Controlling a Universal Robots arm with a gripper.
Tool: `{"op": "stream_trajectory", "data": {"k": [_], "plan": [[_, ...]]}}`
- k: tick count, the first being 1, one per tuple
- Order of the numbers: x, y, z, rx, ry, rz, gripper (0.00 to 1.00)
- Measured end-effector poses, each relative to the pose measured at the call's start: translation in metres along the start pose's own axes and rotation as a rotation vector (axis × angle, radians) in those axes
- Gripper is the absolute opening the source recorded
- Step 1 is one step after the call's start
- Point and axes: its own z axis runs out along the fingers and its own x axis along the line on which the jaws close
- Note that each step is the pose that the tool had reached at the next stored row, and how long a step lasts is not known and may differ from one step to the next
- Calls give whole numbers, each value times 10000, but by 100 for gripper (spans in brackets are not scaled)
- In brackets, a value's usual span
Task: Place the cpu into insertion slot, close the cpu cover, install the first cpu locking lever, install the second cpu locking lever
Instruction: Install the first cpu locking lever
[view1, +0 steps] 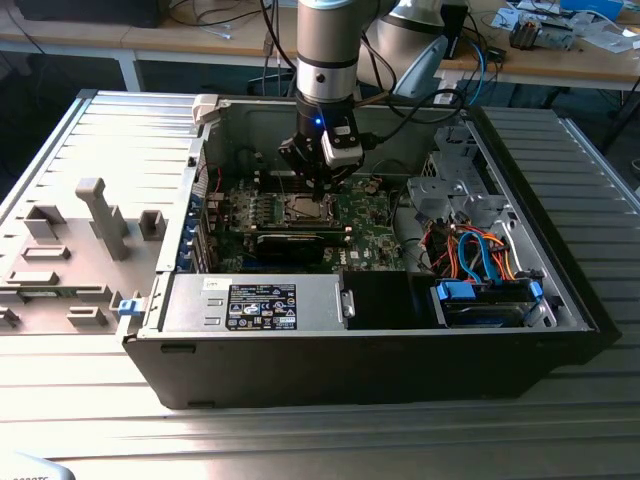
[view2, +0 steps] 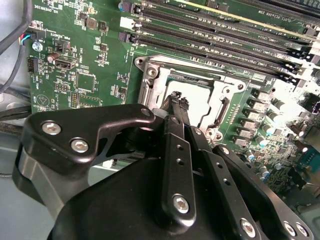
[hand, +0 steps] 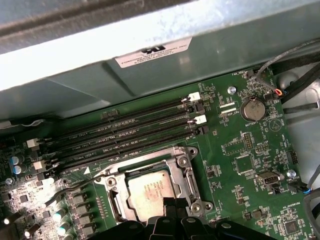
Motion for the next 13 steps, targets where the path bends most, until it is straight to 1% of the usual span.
{"op": "stream_trajectory", "data": {"k": [4,13], "plan": [[0,0,3,56,-16,-3,11],[0,0,5,72,-23,-49,11]]}}
